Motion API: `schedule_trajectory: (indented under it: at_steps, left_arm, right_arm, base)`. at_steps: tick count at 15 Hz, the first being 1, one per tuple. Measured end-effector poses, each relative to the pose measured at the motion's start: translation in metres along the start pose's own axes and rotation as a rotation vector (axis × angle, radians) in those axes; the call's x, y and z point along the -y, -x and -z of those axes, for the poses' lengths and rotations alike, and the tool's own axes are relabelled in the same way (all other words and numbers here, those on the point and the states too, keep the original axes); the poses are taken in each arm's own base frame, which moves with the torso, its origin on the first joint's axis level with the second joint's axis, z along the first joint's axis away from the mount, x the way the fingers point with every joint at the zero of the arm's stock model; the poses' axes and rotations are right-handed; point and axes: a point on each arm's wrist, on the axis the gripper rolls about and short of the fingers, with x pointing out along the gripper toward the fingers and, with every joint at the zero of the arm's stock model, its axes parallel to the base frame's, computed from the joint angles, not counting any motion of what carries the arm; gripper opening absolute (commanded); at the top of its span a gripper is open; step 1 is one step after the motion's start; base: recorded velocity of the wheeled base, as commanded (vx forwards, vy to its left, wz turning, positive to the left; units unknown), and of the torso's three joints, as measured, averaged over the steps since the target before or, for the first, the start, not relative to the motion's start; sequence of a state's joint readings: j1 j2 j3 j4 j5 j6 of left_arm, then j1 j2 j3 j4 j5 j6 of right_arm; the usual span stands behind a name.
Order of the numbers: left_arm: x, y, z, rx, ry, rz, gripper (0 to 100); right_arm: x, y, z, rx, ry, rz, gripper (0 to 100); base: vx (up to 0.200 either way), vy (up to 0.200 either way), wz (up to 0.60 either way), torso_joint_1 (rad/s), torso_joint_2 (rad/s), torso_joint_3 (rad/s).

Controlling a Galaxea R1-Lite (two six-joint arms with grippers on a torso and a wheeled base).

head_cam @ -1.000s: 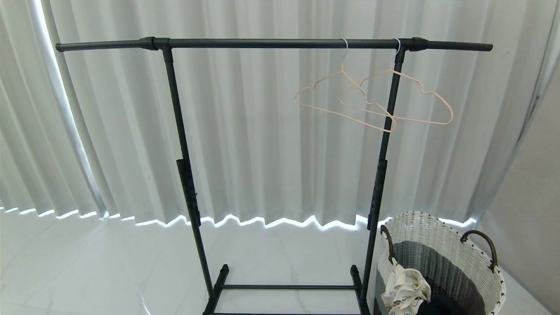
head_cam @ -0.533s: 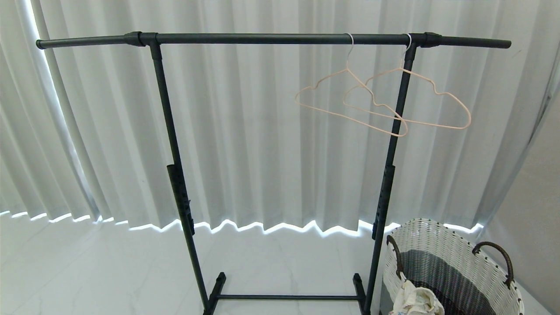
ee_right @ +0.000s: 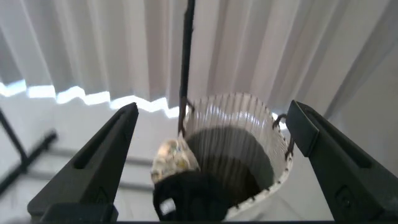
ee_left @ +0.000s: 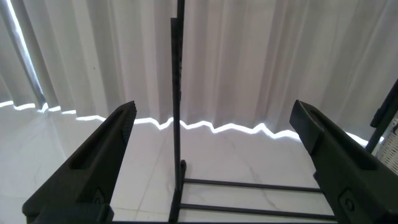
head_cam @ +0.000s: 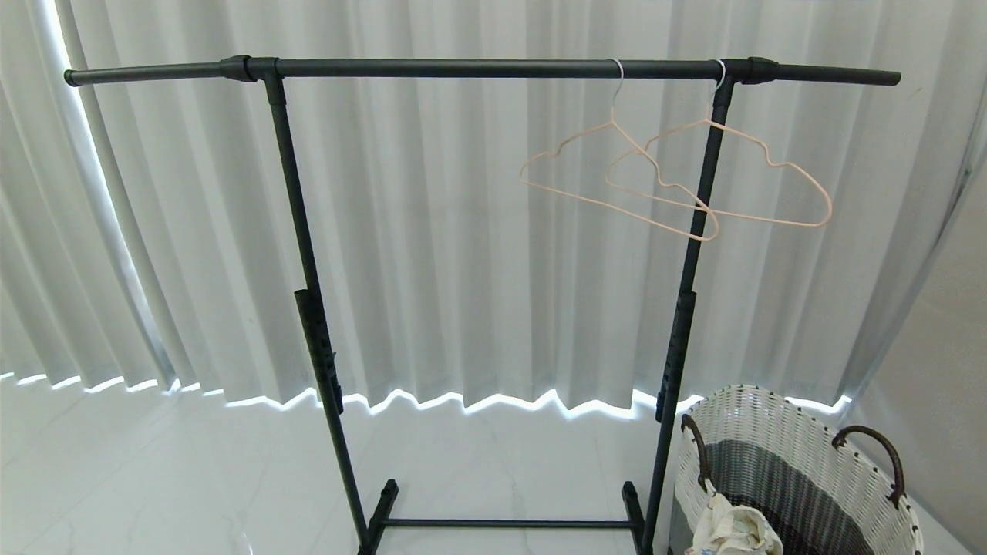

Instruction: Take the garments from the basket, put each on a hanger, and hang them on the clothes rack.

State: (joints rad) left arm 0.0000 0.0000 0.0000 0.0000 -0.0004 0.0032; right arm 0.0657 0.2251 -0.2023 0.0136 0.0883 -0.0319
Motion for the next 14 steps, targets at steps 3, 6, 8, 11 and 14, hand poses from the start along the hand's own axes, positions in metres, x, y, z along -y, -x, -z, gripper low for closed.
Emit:
schedule_trajectory:
  at_steps: [3, 6, 8, 11, 14]
  left_arm:
    - [0.0, 0.0, 0.0, 0.0, 0.0, 0.0, 100]
    - [0.0, 0.0, 0.0, 0.0, 0.0, 0.0, 100]
    - [0.0, 0.0, 0.0, 0.0, 0.0, 0.0, 100]
    - [0.0, 0.0, 0.0, 0.0, 0.0, 0.0, 100]
    - [0.0, 0.0, 0.0, 0.001, 0.0, 0.0, 100]
  right_arm:
    - [0.004, -0.036, -0.023, -0.237, 0.141, -0.046, 100]
    - [0.008, -0.087, -0.02, -0.532, 0.307, -0.119, 100]
    - [0.011, -0.117, -0.006, -0.704, 0.413, -0.2, 100]
    - [0.014, -0.151, 0.023, -0.88, 0.518, -0.319, 100]
    - [0.014, -0.181, 0.052, -0.892, 0.549, -0.35, 100]
  base:
    - [0.0, 0.0, 0.0, 0.0, 0.0, 0.0]
    - [0.0, 0.0, 0.0, 0.0, 0.0, 0.0]
    - [0.0, 0.0, 0.0, 0.0, 0.0, 0.0]
    - [0.0, 0.0, 0.0, 0.0, 0.0, 0.0]
    - [0.0, 0.0, 0.0, 0.0, 0.0, 0.0]
